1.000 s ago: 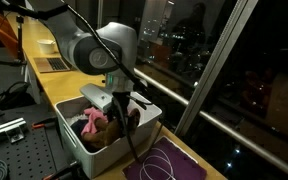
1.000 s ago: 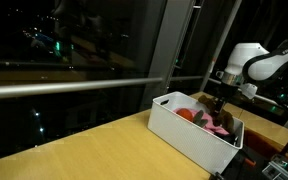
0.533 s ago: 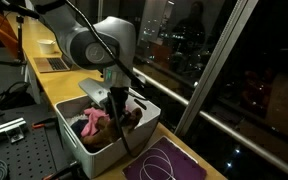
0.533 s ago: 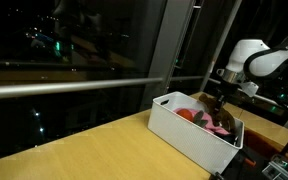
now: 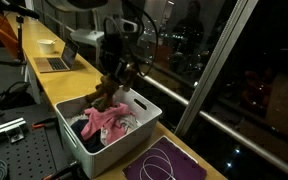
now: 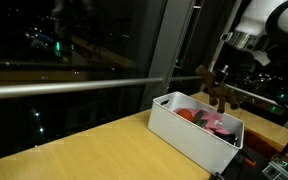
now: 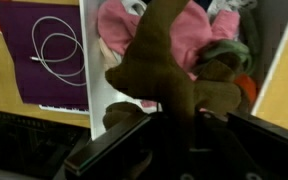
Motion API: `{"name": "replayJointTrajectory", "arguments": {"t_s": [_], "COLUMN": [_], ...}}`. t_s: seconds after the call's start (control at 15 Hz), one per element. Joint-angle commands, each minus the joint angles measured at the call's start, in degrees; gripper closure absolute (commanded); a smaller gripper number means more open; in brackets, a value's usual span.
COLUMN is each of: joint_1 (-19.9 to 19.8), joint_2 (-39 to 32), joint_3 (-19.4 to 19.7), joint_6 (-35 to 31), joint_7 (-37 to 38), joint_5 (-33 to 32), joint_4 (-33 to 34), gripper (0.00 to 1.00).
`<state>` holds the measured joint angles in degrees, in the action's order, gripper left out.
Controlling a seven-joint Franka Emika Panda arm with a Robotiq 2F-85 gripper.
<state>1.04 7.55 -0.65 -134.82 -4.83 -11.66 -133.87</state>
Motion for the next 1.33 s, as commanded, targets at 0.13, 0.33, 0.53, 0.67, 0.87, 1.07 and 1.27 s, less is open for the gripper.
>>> {"name": "replayJointTrajectory", "arguments": {"t_s": [0.13, 0.33, 0.53, 0.67, 0.87, 1.07, 1.27], "joint_1": [6.43, 9.85, 13.36, 15.23, 17.09, 17.81, 17.57], "joint_2": [-3.91, -11.36, -19.14, -23.07, -27.85, -30.11, -30.51], "joint_3": [-8.44, -12.43, -14.16, -13.93, -13.56, -13.63, -13.15], "joint_6": [10.83, 15.37, 18.62, 20.08, 21.67, 22.21, 23.19], "joint_7": [4.37, 6.61, 7.57, 6.82, 5.93, 5.79, 5.78], "joint_5": [-1.19, -3.45, -6.11, -6.68, -5.02, -2.87, -1.42], "joint_4": [13.47, 22.49, 30.35, 34.29, 39.28, 41.75, 42.78], "gripper": [0.96, 0.96, 0.96, 0.96, 0.96, 0.96, 0.57]}}
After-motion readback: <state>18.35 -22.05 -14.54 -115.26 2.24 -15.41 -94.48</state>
